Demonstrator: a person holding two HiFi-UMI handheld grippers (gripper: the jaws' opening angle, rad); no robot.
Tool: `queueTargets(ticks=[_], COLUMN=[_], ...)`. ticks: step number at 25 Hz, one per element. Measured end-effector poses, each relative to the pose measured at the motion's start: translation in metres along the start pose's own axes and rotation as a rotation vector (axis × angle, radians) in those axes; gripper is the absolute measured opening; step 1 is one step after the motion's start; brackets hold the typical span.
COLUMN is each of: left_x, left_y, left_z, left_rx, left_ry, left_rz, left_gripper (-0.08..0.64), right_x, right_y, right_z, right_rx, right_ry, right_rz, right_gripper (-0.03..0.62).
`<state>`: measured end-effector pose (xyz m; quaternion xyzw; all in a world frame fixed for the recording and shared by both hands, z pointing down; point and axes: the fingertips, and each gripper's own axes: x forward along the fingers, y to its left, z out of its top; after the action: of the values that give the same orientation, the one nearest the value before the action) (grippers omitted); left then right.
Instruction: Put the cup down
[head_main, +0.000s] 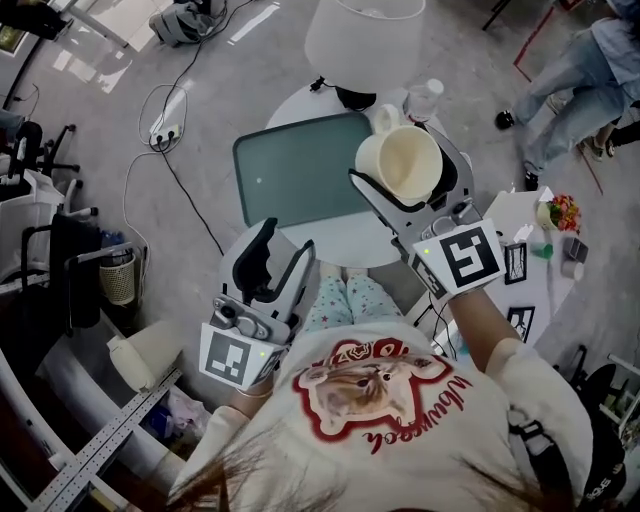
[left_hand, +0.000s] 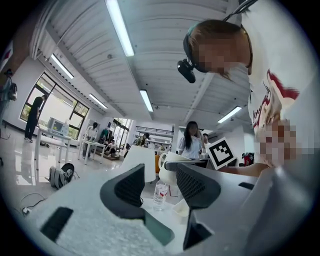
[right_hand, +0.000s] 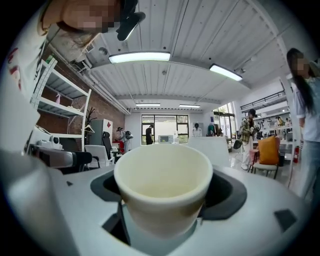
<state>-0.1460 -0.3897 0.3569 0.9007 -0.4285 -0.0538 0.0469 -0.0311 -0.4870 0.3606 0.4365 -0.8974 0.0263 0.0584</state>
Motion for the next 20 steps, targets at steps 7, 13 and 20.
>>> queueTargets(ticks=[7,13,20], left_x=[0.002,-0.007,-0.009], left_y=[0.003,0.013,0.012], left_z=[-0.018,-0.033,-0.051], left_rx=[-0.057,-0.056,-0.085], left_ry=[0.031,0.054,0.079], left_rz=[0.031,0.053,0.049], left_gripper=[0.21,0.21,0.21], right_x=[0.019,0.038,0.057], right_y=[-0.011,-0.011,-0.02], right_z=[-0.03,-0.046,-0.072], right_rx=[0.009,0.018,0.017], right_ry=[0.032,0.045,0.056], right_rz=[0.0,0.008,0.008], right_gripper=[0.414,0.414,0.414])
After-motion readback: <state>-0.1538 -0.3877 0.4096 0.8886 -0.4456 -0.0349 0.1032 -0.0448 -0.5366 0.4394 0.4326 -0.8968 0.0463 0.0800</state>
